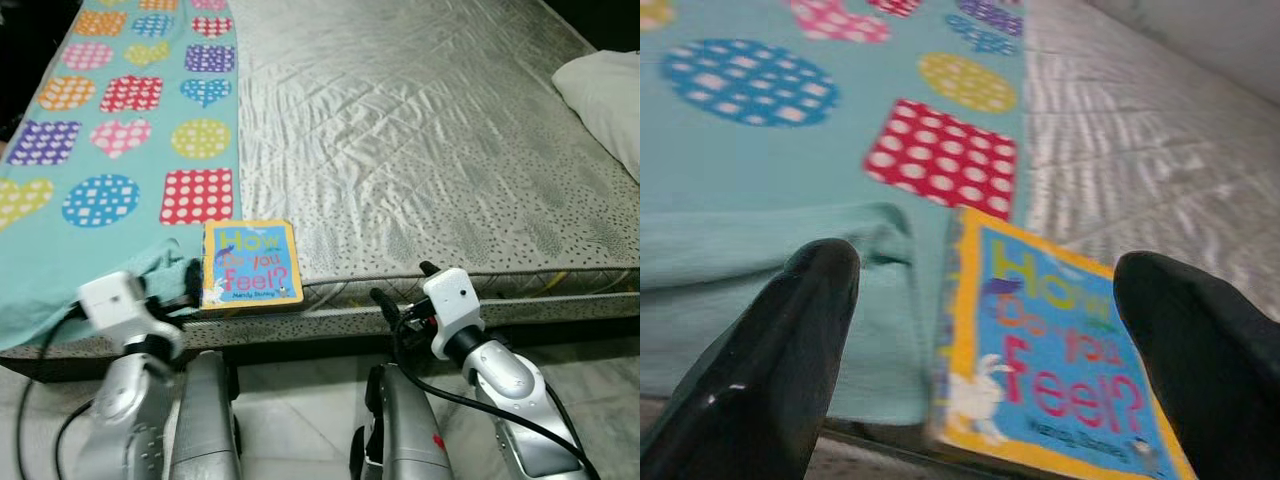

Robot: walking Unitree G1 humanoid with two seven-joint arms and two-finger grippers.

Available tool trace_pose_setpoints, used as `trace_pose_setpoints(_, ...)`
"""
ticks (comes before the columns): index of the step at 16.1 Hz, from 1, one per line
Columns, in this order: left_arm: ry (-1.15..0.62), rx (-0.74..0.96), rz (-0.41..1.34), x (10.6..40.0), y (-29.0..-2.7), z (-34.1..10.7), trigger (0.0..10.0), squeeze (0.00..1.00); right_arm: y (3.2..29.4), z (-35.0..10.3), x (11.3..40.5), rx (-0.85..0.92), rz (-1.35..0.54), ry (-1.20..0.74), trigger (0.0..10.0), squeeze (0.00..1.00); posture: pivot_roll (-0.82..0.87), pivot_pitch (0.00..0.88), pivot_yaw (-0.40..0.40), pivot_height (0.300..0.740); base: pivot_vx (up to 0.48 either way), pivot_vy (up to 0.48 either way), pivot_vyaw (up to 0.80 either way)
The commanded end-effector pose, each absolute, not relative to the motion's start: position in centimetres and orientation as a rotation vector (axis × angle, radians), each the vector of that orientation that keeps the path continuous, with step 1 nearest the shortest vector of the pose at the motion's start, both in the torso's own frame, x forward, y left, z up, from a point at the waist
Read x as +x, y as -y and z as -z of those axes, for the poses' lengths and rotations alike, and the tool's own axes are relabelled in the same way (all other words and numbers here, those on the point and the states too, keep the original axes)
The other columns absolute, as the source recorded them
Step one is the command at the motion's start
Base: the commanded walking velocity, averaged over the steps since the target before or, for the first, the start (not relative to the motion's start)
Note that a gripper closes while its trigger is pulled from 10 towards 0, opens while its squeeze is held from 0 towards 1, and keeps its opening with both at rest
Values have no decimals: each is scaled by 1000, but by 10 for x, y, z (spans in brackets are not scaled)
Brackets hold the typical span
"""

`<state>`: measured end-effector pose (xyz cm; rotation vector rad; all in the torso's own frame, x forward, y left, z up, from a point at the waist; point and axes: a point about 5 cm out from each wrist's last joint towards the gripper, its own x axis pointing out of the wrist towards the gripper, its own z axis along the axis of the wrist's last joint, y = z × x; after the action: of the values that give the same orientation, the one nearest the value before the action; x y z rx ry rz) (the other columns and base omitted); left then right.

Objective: Clean up the room

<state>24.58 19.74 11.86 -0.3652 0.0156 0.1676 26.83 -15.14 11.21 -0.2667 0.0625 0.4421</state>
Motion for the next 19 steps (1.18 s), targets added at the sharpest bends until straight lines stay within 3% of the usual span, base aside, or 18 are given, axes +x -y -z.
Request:
trace_pose_setpoints(1,-14,-356,-196,242,-202,-120,10000,0,156,-111,268,-271,-440,-68,10000,0,-77,234,-79,550,0,0,0)
trace_pose_setpoints(4,-33,-378,-251,238,-209,-117,10000,0,156,-111,268,-278,-446,-67,10000,0,-81,234,-81,521,0,0,0)
trace_pose_setpoints(9,-81,-423,-280,229,-216,-108,10000,0,166,-108,263,-278,-426,-94,10000,0,-82,254,-102,521,0,0,0)
trace_pose_setpoints(19,-194,-535,-101,265,-220,-96,10000,0,214,-119,251,-386,-274,-121,10000,0,-163,312,-150,521,0,0,0)
